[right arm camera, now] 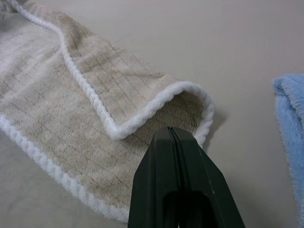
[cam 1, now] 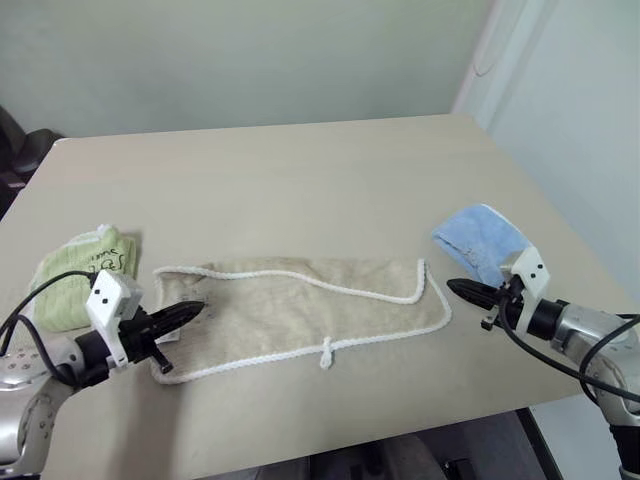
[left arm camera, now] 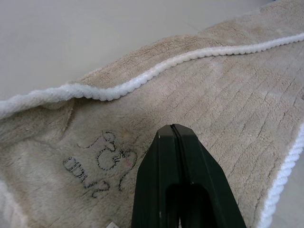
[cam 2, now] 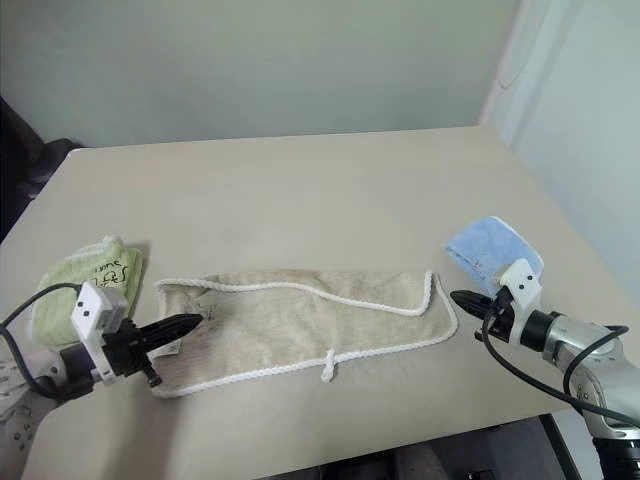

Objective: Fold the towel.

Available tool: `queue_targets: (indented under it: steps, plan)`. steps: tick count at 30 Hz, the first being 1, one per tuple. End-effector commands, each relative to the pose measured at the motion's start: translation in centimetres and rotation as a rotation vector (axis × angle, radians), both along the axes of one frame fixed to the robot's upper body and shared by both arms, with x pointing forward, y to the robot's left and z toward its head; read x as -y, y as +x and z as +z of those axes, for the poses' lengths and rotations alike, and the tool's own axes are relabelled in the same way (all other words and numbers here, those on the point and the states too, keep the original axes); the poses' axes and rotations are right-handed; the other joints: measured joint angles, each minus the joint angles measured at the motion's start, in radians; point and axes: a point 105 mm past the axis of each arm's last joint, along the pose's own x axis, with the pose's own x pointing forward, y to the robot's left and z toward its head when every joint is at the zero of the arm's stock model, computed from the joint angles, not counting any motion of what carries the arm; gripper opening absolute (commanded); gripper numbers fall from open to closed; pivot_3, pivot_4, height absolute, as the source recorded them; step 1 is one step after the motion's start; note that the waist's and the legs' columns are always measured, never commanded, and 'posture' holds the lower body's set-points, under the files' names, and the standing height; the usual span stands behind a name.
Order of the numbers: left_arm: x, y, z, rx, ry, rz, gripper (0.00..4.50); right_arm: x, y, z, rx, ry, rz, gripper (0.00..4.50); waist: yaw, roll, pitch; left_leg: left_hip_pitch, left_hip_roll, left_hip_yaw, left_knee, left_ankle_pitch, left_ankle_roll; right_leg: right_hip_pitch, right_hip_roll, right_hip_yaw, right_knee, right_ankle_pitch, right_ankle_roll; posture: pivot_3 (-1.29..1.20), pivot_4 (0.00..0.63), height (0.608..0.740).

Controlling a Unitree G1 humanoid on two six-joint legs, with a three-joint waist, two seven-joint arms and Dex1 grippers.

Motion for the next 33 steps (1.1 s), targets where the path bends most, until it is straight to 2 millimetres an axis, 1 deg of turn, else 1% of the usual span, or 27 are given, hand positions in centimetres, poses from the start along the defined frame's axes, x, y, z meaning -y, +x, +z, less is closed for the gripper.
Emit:
queue_targets:
  steps: [1,4,7,10,14,18,23,28,30,33]
  plan:
    - [0.5,0.2,0.8,0.043,0.017,-0.022,0.01,-0.1,-0.1,1.3,0.057,-0.011,0.021,0.03,0.0,0.0,0.0,0.0,0.0,0.0,0.0,0.0,0.0,0.0,0.0,0.0,0.0,0.0,0.0,0.0,0.15,0.74]
    - [0.6,0.5,0.7,0.05,0.018,-0.014,0.01,0.0,0.2,1.1,0.057,-0.014,0.01,0.03,0.0,0.0,0.0,0.0,0.0,0.0,0.0,0.0,0.0,0.0,0.0,0.0,0.0,0.0,0.0,0.0,0.15,0.74]
    - [0.8,0.6,1.3,0.069,0.021,-0.025,0.01,-0.6,0.4,1.3,0.057,0.0,0.037,0.03,0.0,0.0,0.0,0.0,0.0,0.0,0.0,0.0,0.0,0.0,0.0,0.0,0.0,0.0,0.0,0.0,0.15,0.74]
    - [0.4,0.8,1.4,0.09,0.038,-0.006,0.01,-1.0,0.6,1.0,0.053,-0.001,0.051,0.03,-0.001,0.0,0.0,0.0,0.0,0.0,0.0,0.0,0.0,0.0,0.0,0.0,0.0,0.0,0.0,0.0,0.15,0.74]
    - [-0.2,0.9,2.2,0.12,0.043,0.017,0.01,-1.3,0.6,1.5,0.067,0.033,0.053,0.03,-0.002,0.0,0.0,0.001,0.0,0.0,0.0,0.0,0.001,0.0,0.0,0.0,0.001,0.0,0.0,0.0,0.15,0.74]
    - [-0.2,1.1,2.2,0.118,0.051,0.008,0.01,-1.6,0.4,1.1,0.065,0.045,0.048,0.03,-0.001,0.0,0.0,0.001,0.0,0.0,0.0,0.001,0.001,0.0,0.0,0.0,0.001,0.0,0.0,0.0,0.15,0.74]
    - [0.2,1.1,1.7,0.123,0.035,0.011,0.01,-1.2,0.8,0.9,0.072,0.065,0.016,0.03,-0.001,0.0,-0.001,0.001,0.0,0.0,0.0,0.001,0.001,0.0,0.0,0.0,0.001,0.0,0.0,0.0,0.15,0.74]
    - [-0.5,1.0,1.9,0.14,0.056,0.043,0.01,-1.1,0.9,1.2,0.074,0.052,0.033,0.03,-0.002,0.0,-0.001,0.001,0.0,0.0,0.0,0.001,0.001,0.0,0.0,0.0,0.001,0.0,-0.001,0.0,0.15,0.74]
    - [-0.6,0.9,1.5,0.137,0.056,0.054,0.01,-0.7,1.0,1.0,0.075,0.04,0.023,0.03,-0.002,0.0,-0.001,0.001,0.0,0.0,0.0,0.001,0.001,0.0,0.0,0.0,0.002,0.0,-0.001,0.0,0.15,0.74]
    - [-0.4,0.6,1.0,0.127,0.053,0.057,0.01,-0.7,1.0,0.9,0.076,0.039,0.017,0.03,-0.002,0.0,-0.001,0.001,0.0,0.0,0.0,0.001,0.001,0.0,0.0,0.0,0.001,0.0,-0.001,0.0,0.15,0.74]
